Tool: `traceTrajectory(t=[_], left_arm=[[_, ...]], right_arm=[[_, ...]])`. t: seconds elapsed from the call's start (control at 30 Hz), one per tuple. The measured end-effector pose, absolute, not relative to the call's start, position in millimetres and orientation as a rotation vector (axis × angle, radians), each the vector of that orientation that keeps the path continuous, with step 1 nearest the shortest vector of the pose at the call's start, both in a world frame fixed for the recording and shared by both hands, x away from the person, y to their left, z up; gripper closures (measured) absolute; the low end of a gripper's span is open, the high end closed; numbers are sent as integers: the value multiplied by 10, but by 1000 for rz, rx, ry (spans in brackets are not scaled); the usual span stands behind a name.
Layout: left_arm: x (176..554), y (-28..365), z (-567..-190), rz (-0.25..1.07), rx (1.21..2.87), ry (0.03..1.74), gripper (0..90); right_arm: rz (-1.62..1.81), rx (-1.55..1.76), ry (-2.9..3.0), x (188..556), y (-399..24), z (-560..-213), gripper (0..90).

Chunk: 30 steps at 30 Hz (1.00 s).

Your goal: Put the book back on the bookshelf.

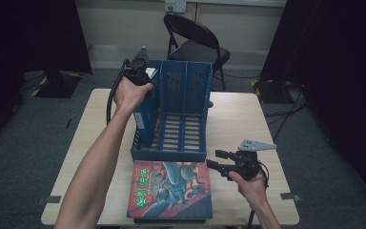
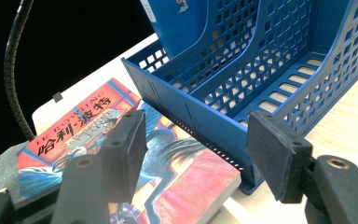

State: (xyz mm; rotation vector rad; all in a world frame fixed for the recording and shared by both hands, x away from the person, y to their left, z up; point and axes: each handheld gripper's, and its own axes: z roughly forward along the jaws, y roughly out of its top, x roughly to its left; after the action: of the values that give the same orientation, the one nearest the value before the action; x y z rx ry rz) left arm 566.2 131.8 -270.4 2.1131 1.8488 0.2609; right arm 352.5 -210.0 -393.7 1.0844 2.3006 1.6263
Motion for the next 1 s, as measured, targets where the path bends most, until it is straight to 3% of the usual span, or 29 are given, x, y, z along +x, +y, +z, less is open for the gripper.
traceTrajectory(t=[0.2, 0.33, 1.0], left_arm=[[5640, 1333, -2712, 284, 2096, 1841, 602], [5565, 1339, -2596, 295, 2081, 1775, 532], [5153, 1543, -2687, 365, 2044, 1535, 429]], right_arm=[[1623, 1082, 2303, 3517, -2092, -3939, 377], [1621, 1080, 2309, 3516, -2083, -3945, 380], [1599, 1086, 2324, 3506, -2059, -3987, 379]])
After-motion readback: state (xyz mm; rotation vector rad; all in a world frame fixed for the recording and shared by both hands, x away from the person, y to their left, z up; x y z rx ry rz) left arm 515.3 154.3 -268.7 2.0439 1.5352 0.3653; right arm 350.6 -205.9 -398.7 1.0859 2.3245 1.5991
